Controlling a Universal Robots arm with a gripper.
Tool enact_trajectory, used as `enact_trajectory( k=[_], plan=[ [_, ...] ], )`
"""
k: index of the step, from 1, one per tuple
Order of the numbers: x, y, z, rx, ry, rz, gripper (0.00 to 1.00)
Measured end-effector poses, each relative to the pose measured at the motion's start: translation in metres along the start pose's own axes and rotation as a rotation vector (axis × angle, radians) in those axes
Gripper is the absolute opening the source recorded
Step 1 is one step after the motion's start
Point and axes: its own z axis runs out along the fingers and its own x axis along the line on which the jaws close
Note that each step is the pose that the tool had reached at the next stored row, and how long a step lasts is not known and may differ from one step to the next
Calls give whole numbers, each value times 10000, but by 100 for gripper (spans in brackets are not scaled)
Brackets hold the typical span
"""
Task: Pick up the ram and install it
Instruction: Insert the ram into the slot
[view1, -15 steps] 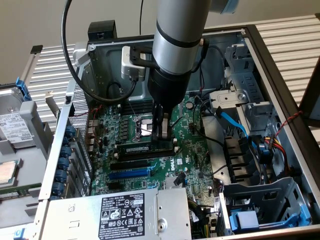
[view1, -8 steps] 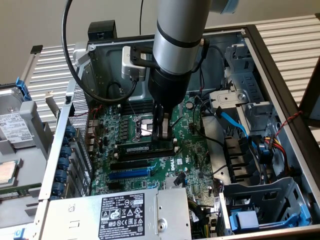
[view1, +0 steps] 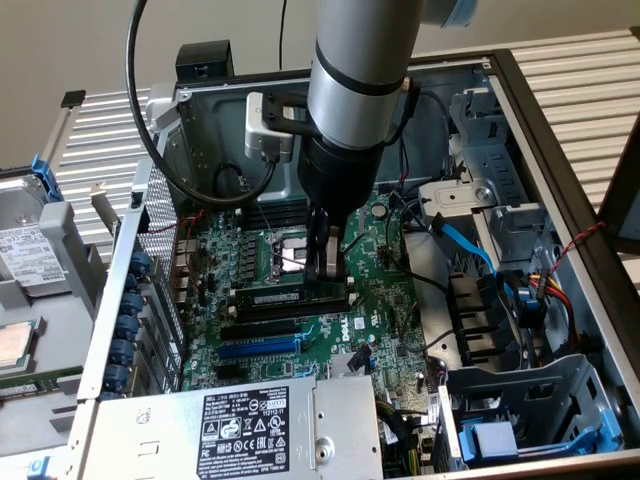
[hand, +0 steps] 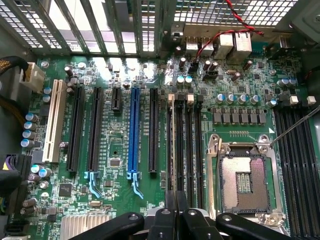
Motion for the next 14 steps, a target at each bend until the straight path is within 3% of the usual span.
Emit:
enact_trajectory(
  k=[14],
  plan=[
    [-7,18,24,0,-14,-4,12]
  ],
)
